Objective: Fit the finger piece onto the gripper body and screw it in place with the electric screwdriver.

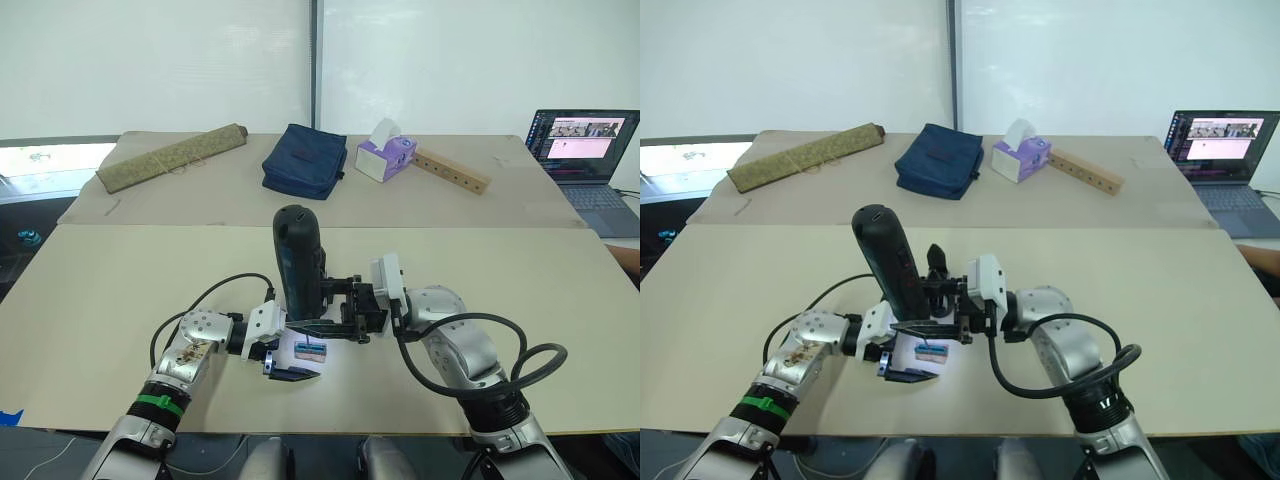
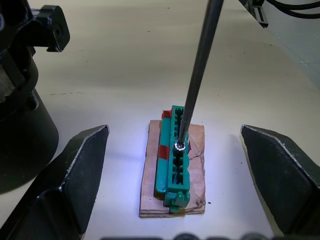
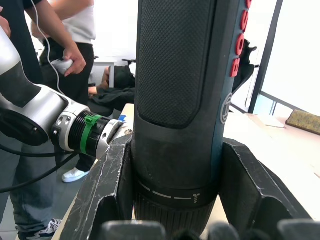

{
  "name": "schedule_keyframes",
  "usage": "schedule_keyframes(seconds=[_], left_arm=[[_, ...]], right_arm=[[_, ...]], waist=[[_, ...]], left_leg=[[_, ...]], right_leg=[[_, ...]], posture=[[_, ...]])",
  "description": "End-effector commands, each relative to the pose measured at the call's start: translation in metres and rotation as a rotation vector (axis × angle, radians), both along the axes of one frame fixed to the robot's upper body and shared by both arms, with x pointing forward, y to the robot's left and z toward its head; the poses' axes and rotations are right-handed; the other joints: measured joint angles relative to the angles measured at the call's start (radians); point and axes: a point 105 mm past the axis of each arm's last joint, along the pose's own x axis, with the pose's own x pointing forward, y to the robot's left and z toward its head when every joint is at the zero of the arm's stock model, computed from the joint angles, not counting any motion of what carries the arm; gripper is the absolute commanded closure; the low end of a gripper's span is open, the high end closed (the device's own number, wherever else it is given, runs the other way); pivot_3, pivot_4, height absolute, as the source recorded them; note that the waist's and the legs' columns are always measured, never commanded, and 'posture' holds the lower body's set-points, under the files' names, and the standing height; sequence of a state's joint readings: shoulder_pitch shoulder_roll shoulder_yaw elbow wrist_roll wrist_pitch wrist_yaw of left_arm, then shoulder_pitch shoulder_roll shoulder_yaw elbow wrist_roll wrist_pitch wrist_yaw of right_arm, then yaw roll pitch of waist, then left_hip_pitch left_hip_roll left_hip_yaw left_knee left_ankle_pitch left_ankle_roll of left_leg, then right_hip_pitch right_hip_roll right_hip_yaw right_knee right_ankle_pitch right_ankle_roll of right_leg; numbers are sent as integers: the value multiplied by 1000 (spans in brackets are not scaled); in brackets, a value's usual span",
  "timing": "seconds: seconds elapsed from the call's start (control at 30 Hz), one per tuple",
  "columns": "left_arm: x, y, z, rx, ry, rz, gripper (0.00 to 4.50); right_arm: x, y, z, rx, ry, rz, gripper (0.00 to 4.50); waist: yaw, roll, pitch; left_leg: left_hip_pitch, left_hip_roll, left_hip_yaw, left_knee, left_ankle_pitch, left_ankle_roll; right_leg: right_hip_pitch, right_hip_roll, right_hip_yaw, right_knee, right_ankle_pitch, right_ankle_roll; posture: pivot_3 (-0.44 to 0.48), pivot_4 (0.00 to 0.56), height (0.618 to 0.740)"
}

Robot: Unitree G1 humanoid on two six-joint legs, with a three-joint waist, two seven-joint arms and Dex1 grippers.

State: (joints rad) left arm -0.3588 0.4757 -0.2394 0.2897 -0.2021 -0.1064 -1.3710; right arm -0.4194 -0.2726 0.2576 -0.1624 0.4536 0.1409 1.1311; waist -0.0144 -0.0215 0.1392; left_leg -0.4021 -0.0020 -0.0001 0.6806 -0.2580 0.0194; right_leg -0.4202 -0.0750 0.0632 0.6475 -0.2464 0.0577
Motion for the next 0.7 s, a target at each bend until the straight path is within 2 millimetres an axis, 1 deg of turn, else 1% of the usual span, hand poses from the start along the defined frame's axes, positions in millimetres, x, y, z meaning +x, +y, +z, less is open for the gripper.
schedule_keyframes(seconds=[0.03, 0.7], left_arm=[[-2, 3, -7, 17, 22, 10, 19], [-2, 5, -8, 20, 22, 18, 19]], right_arm=[[-2, 0, 16, 49, -45, 16, 2546], [2, 0, 11, 43, -21, 0, 2546]], waist=[[0, 0, 0], [0, 0, 0]], left_leg=[[0, 0, 0, 0, 0, 0], [1, 0, 0, 0, 0, 0]], right_leg=[[0, 0, 0, 0, 0, 0], [1, 0, 0, 0, 0, 0]], posture=[[0, 150, 740], [0, 150, 740]])
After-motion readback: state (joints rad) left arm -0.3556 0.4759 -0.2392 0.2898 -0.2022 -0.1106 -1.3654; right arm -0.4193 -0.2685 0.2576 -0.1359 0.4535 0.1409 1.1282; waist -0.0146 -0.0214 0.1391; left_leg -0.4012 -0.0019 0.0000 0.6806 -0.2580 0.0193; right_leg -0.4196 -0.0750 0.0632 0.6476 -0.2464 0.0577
